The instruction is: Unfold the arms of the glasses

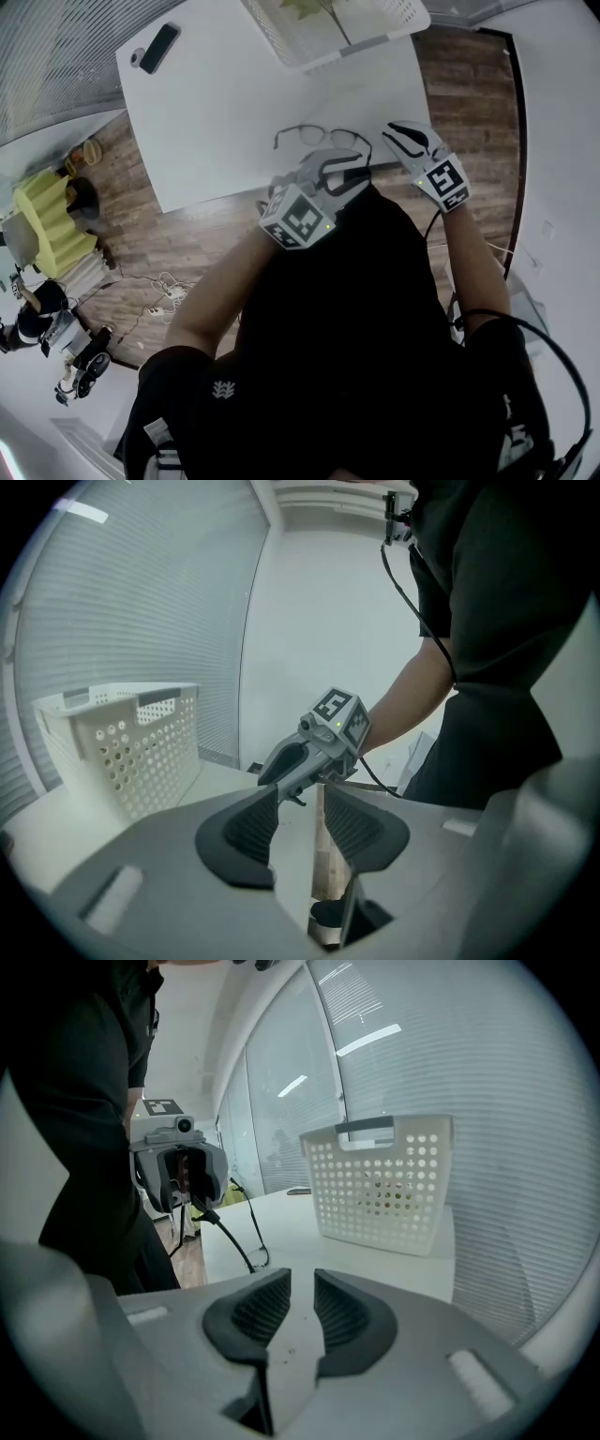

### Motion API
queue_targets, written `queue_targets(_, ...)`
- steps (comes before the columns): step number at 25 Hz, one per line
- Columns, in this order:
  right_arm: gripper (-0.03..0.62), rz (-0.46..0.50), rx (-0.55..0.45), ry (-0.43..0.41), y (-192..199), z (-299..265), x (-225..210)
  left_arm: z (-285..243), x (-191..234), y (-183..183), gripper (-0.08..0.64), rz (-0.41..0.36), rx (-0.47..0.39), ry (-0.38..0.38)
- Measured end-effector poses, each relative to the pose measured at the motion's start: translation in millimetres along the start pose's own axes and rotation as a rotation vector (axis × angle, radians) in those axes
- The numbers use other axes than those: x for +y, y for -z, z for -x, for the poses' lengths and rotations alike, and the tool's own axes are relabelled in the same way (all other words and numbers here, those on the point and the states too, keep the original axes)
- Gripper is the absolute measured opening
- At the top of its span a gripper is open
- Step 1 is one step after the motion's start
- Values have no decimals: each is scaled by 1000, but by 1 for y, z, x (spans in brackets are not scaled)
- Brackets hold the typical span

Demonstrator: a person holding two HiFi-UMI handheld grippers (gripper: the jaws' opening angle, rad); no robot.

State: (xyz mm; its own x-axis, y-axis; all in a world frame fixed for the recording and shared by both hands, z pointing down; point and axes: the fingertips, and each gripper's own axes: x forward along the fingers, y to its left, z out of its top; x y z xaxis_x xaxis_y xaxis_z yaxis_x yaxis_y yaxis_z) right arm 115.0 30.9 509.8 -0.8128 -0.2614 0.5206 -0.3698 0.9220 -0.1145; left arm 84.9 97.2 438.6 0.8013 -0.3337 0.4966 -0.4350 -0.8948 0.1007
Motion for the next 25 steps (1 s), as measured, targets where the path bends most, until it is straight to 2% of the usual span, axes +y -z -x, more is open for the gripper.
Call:
queue_targets(3,67,-5,-21,16,-9,4,-3,18,11,-5,164,2,-27,-54)
queue_targets(6,67,-22,-55,37,-23,9,-4,48,33,-17,152,18,-77,-155)
queue_targets(11,67,-40,-179,135,-68,26,-10,97,75,-35,125,39,-146,-315)
queue_targets(16,49,-39,-240,180,-102,36,-12,130,106,-36,7,36,-166,-445)
queue_targets(21,42,-48,-280,189,-115,40,-10,149,122,-21,6,74,-152,-532)
queue_targets(25,2,-43,-300,296,-124,53,-21,158,137,1,6,150,-127,-611)
